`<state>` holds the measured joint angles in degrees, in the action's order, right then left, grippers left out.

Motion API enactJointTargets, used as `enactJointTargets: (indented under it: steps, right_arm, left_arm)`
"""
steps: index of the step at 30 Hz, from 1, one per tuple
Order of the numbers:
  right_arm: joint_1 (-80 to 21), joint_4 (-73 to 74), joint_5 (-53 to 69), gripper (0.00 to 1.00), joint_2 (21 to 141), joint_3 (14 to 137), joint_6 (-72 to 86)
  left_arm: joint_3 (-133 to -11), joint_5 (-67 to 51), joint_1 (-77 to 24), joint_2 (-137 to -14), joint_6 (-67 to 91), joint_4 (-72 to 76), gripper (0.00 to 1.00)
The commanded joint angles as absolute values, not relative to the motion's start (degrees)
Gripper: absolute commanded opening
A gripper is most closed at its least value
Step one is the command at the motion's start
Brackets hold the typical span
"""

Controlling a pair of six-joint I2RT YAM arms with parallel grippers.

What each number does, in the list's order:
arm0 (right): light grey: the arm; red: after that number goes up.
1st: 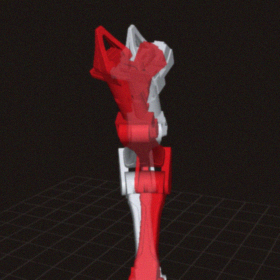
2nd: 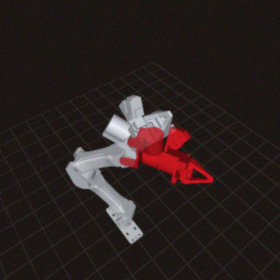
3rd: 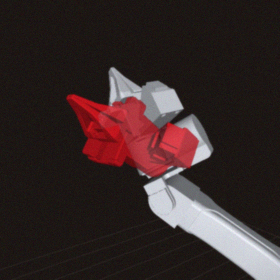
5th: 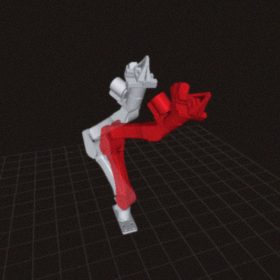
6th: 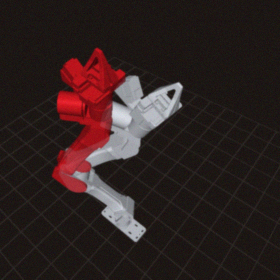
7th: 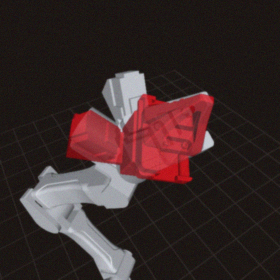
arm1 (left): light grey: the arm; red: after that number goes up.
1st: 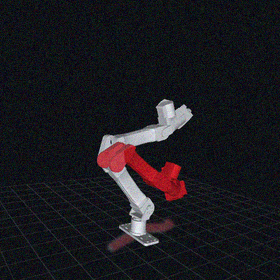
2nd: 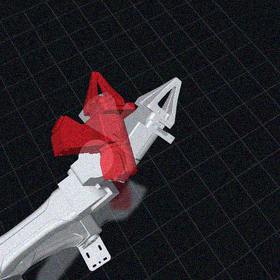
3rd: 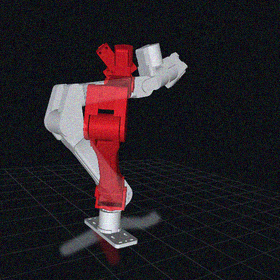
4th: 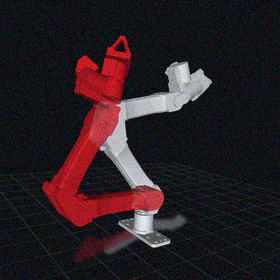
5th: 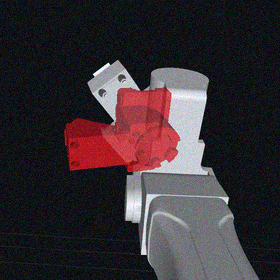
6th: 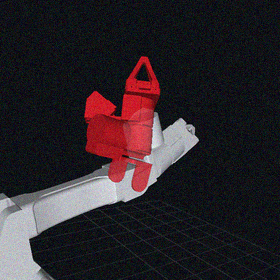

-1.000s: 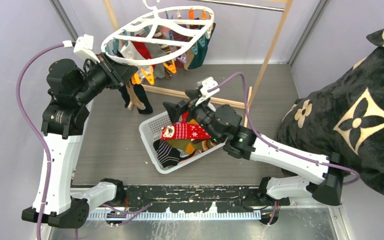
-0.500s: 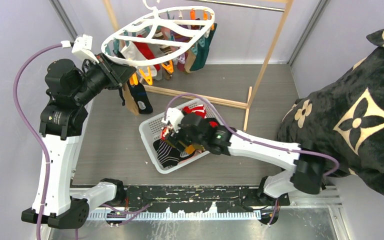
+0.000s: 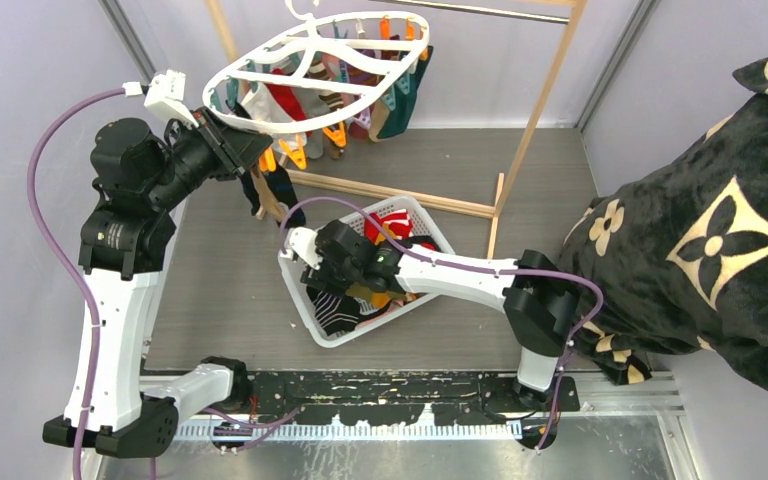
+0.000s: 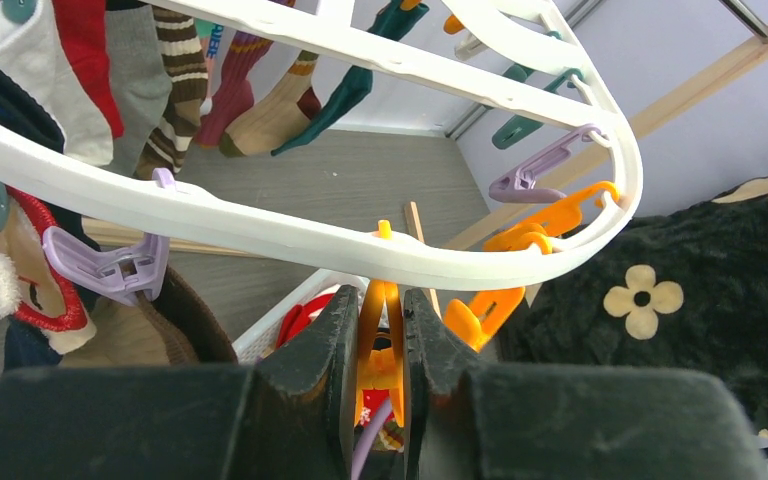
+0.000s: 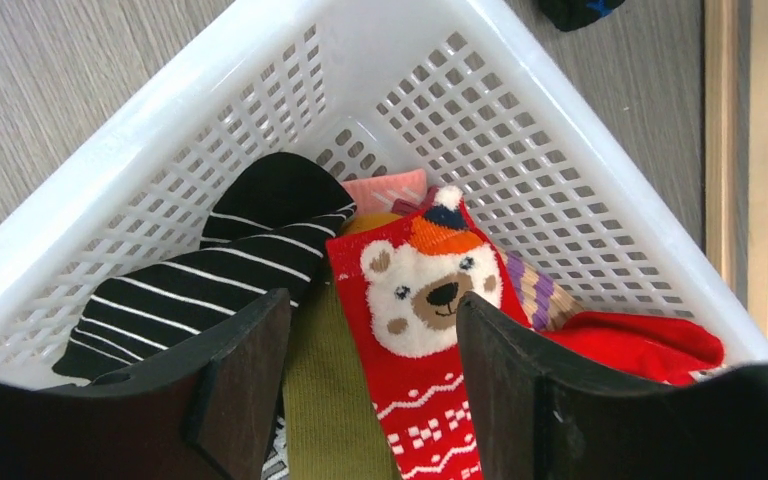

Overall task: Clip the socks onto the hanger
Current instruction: Pick up the sock from the bin.

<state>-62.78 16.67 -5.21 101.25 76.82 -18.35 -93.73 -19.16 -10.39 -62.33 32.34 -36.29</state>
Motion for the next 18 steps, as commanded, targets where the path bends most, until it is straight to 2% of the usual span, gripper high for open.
enactJointTargets:
  steps: [1,11,18]
  right_arm:
    - [-62.98,15.53,-4.45,0.66,102.4,79.59,-20.54]
    - [-63.11,11.58,-10.89,0.49,106.92,80.05,-22.52]
    - [-63.12,7.44,-13.41,0.24,105.63,77.91,-22.95]
  left_arm:
    - [-95.8,-19.51,-10.37,-61.01,31.38,-36.61,0.06]
    - [-95.97,-19.42,-10.37,-61.11,31.39,-36.62,0.05]
    - [-95.98,-19.17,-10.37,-61.04,31.15,-36.63,0.05]
